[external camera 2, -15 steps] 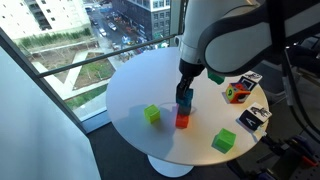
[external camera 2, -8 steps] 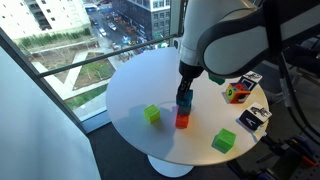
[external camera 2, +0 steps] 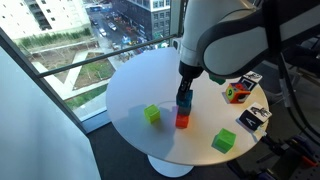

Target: Pick up the blue block and put it on the gray block

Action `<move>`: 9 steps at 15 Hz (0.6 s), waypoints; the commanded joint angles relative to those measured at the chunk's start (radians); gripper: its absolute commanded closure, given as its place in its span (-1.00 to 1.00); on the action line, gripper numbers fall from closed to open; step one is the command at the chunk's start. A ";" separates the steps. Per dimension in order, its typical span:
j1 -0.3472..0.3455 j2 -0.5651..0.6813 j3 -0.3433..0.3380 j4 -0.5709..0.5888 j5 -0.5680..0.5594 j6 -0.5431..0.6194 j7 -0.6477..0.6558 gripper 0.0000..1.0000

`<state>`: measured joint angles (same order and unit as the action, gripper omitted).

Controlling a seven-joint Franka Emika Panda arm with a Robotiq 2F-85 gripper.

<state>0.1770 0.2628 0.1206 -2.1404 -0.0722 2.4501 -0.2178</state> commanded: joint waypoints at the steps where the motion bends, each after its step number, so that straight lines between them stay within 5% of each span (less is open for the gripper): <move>1: -0.023 0.007 0.016 0.016 -0.007 -0.001 -0.030 0.41; 3: -0.025 0.004 0.018 0.013 -0.001 0.000 -0.037 0.41; 4: -0.026 0.002 0.018 0.012 -0.001 0.001 -0.039 -0.29; 5: -0.027 0.001 0.019 0.011 0.001 0.002 -0.041 -0.60; 9: -0.031 -0.004 0.019 0.008 0.002 0.004 -0.049 -1.00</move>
<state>0.1699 0.2633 0.1227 -2.1404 -0.0722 2.4526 -0.2405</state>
